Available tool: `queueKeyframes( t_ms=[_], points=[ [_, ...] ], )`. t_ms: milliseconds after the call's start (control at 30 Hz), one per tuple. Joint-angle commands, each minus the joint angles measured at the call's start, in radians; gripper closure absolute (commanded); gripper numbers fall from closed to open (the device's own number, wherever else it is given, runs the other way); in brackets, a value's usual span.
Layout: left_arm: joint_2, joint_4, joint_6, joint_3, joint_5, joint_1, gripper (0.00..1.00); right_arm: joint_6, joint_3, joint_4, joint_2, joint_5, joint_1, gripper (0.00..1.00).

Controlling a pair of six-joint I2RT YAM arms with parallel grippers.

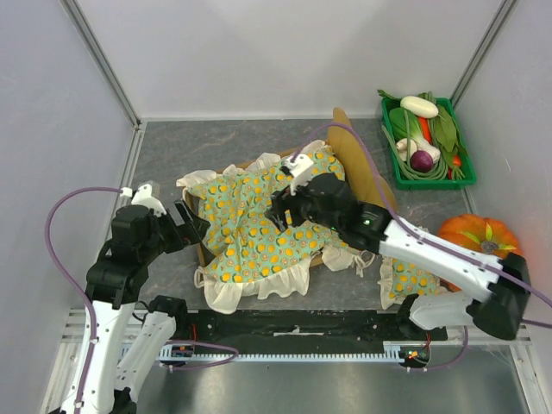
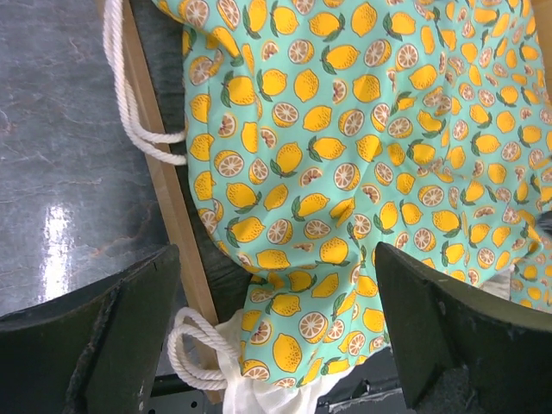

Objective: Set up the pet bed

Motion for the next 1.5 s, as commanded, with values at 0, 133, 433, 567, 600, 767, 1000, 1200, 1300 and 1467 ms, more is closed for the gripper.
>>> queueKeyframes(
  t_ms=[0,133,433,567,600,767,1000,1200,1300,1467],
  points=[
    [0.008,0.043,-0.002,-0.008,0.080,0.001,0.00,0.041,-0.122,-0.067,-0.091,0.102,-0.024,0.25],
    [0.002,0.041,0.001,-0.017,0.100,0.001,0.00,0.056,-0.221,-0.168,-0.091,0.289,-0.059,0.25],
    [-0.014,0.021,0.010,-0.070,0.102,0.001,0.05,0.050,-0.135,-0.139,-0.177,0.001,-0.126,0.23],
    [-0.026,0.018,-0.015,-0.071,0.060,0.001,0.04,0.114,-0.098,-0.173,-0.215,0.003,-0.023,0.20],
    [-0.027,0.014,-0.024,-0.074,0.048,0.001,0.04,0.132,-0.115,-0.170,-0.226,-0.002,0.000,0.20],
    [-0.032,-0.009,-0.064,-0.099,-0.026,0.001,0.04,0.251,-0.195,-0.162,-0.253,-0.001,0.199,0.27],
    [-0.029,0.009,-0.073,-0.079,-0.063,0.002,0.03,0.327,-0.271,-0.128,-0.185,0.033,0.439,0.27],
    [0.009,0.040,-0.067,-0.070,-0.043,0.001,0.01,0.295,-0.258,-0.053,-0.004,0.188,0.411,0.24],
    [0.014,0.049,-0.065,-0.076,-0.037,0.001,0.01,0.278,-0.244,0.001,0.095,0.189,0.356,0.24],
    [0.019,0.063,-0.059,-0.085,-0.035,0.001,0.00,0.229,-0.255,0.183,0.179,0.151,0.228,0.24]
  ],
)
